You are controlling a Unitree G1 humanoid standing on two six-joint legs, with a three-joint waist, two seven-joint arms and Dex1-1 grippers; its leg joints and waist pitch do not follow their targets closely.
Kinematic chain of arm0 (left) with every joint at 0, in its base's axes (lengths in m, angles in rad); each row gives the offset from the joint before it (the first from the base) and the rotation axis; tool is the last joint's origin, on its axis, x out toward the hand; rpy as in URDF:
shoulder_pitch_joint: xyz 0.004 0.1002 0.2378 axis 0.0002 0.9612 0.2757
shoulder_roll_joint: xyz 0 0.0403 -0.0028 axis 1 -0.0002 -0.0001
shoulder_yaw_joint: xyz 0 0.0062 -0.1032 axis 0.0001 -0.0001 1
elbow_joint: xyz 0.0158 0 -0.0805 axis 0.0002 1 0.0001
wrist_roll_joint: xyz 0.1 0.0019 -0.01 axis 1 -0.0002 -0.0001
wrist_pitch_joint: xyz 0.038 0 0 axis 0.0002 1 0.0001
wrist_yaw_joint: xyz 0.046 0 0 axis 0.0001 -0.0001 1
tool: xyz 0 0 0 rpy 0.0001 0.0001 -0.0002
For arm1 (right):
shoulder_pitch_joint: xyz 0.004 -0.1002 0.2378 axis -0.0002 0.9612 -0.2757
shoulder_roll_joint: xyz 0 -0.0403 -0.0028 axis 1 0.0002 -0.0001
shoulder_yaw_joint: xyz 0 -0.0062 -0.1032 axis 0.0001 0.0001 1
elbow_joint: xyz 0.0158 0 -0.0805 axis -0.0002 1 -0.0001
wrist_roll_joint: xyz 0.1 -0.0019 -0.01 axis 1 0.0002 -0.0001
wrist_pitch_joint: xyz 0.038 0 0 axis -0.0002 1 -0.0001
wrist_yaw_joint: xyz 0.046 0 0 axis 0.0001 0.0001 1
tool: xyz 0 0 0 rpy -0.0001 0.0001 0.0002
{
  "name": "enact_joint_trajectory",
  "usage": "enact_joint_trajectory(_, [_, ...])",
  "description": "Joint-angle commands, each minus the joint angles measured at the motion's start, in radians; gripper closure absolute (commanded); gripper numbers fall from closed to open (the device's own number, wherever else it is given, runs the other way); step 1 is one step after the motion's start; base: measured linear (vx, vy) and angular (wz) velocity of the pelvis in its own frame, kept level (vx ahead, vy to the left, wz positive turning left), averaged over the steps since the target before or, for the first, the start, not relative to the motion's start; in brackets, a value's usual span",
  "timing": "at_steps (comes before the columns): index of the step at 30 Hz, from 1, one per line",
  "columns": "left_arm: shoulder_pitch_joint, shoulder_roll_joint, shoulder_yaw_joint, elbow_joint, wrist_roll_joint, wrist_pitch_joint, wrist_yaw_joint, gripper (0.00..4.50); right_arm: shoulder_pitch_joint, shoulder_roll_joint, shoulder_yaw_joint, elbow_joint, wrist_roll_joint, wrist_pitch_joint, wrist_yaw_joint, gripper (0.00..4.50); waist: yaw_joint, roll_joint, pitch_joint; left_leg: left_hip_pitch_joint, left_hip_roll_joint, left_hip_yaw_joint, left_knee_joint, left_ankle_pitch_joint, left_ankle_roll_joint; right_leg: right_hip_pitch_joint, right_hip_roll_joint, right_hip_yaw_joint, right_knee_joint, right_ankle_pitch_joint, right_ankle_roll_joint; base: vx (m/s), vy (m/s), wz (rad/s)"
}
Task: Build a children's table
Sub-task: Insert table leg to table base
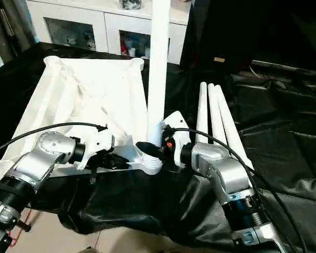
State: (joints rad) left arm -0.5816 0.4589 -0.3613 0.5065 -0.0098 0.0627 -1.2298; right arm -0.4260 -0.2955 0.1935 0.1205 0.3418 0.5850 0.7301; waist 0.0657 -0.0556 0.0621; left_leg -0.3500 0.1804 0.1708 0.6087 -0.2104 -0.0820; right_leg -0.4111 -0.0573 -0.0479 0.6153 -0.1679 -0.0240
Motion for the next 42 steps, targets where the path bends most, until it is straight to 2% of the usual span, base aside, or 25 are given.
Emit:
enact_joint_trajectory(1, [-0.026,-0.008,-0.008,-0.002,0.014,-0.016,-0.005,4.50,-0.001,-0.005,-0.016,0.006,-0.008,-0.005,-0.005,2.57,-0.001,0.024,-0.070,0.005,0.045,-0.012,-0.077,-0.153,-0.018,0.060,-0.079,0.050,-0.068,-0.211,-0.198,0.000,0.000,0.00])
enact_joint_trajectory(8, [-0.031,-0.012,-0.005,0.007,0.016,-0.024,0.000,4.50,-0.014,0.038,-0.045,0.063,-0.004,-0.057,-0.029,2.57,-0.002,0.026,-0.071,0.004,0.045,-0.013,-0.078,-0.158,-0.019,0.060,-0.079,0.049,-0.068,-0.208,-0.203,0.000,0.000,0.00])
enact_joint_trajectory(12, [-0.029,-0.011,-0.003,0.004,0.018,-0.023,0.002,4.50,0.011,0.044,-0.061,0.062,0.012,-0.071,-0.022,2.57,-0.002,0.025,-0.070,0.004,0.045,-0.012,-0.078,-0.164,-0.018,0.060,-0.081,0.050,-0.071,-0.227,-0.195,0.000,0.000,0.00])
enact_joint_trajectory(15, [-0.029,-0.013,-0.002,0.007,0.018,-0.026,0.003,4.50,0.043,0.044,-0.061,0.063,0.008,-0.097,-0.019,2.57,-0.001,0.028,-0.071,0.004,0.045,-0.012,-0.078,-0.156,-0.015,0.060,-0.080,0.049,-0.068,-0.204,-0.199,0.000,0.000,0.00])
enact_joint_trajectory(18, [-0.033,-0.015,-0.002,0.013,0.019,-0.029,0.004,4.50,0.066,0.052,-0.072,0.069,0.009,-0.130,-0.018,2.57,-0.001,0.026,-0.071,0.003,0.045,-0.012,-0.078,-0.158,-0.011,0.059,-0.080,0.049,-0.069,-0.202,-0.202,0.000,0.000,0.00])
enact_joint_trajectory(20, [-0.034,-0.015,-0.002,0.015,0.019,-0.030,0.003,4.50,0.079,0.058,-0.081,0.071,0.012,-0.143,-0.020,2.57,-0.001,0.031,-0.070,0.005,0.045,-0.012,-0.079,-0.169,-0.012,0.058,-0.080,0.049,-0.073,-0.217,-0.201,0.000,0.000,0.00])
enact_joint_trajectory(23, [-0.037,-0.016,-0.002,0.018,0.020,-0.031,0.003,4.50,0.106,0.072,-0.103,0.075,0.022,-0.170,-0.025,2.57,-0.001,0.030,-0.071,0.004,0.046,-0.013,-0.080,-0.174,-0.011,0.060,-0.080,0.048,-0.072,-0.225,-0.201,0.000,0.000,0.00])
enact_joint_trajectory(25, [-0.040,-0.017,-0.002,0.021,0.020,-0.032,0.003,4.50,0.124,0.080,-0.116,0.076,0.031,-0.191,-0.029,2.57,0.000,0.032,-0.070,0.006,0.047,-0.012,-0.079,-0.176,-0.009,0.056,-0.080,0.049,-0.073,-0.221,-0.203,0.000,0.000,0.00])
enact_joint_trajectory(26, [-0.041,-0.017,-0.002,0.022,0.021,-0.033,0.003,4.50,0.129,0.083,-0.119,0.075,0.034,-0.197,-0.030,2.57,0.001,0.042,-0.070,0.006,0.046,-0.014,-0.080,-0.178,-0.010,0.058,-0.081,0.049,-0.072,-0.218,-0.204,0.000,0.000,0.00])
enact_joint_trajectory(27, [-0.043,-0.018,-0.001,0.026,0.022,-0.036,0.004,4.50,0.147,0.093,-0.131,0.072,0.043,-0.226,-0.032,2.57,0.000,0.035,-0.070,0.005,0.047,-0.013,-0.081,-0.183,-0.010,0.059,-0.080,0.047,-0.073,-0.217,-0.205,0.000,0.000,0.00])
enact_joint_trajectory(30, [-0.047,-0.020,-0.001,0.034,0.023,-0.040,0.004,4.50,0.169,0.105,-0.149,0.071,0.044,-0.280,-0.029,2.57,0.002,0.037,-0.071,0.004,0.045,-0.012,-0.079,-0.181,-0.005,0.059,-0.082,0.048,-0.075,-0.220,-0.203,0.000,0.000,0.00])
enact_joint_trajectory(31, [-0.049,-0.020,-0.001,0.036,0.023,-0.042,0.005,4.50,0.172,0.107,-0.152,0.072,0.041,-0.294,-0.030,2.57,0.002,0.044,-0.070,0.002,0.046,-0.014,-0.081,-0.180,-0.006,0.061,-0.082,0.047,-0.074,-0.225,-0.204,0.000,0.000,0.00])
enact_joint_trajectory(32, [-0.051,-0.021,0.000,0.039,0.024,-0.042,0.005,4.50,0.180,0.109,-0.156,0.072,0.040,-0.315,-0.027,2.57,0.000,0.040,-0.070,0.003,0.045,-0.013,-0.081,-0.181,-0.004,0.060,-0.080,0.047,-0.075,-0.229,-0.203,0.000,0.000,0.00])
enact_joint_trajectory(35, [-0.053,-0.022,0.001,0.041,0.024,-0.043,0.006,4.50,0.196,0.108,-0.154,0.068,0.028,-0.355,-0.022,2.57,0.003,0.044,-0.068,0.004,0.046,-0.012,-0.081,-0.192,-0.001,0.057,-0.082,0.048,-0.080,-0.257,-0.197,0.000,0.000,0.00])
enact_joint_trajectory(42, [-0.059,-0.025,0.002,0.053,0.027,-0.049,0.009,4.50,0.220,0.088,-0.132,0.044,-0.007,-0.409,-0.015,2.57,0.006,0.044,-0.067,0.002,0.046,-0.013,-0.082,-0.187,0.005,0.057,-0.080,0.047,-0.080,-0.266,-0.190,0.000,0.000,0.00])
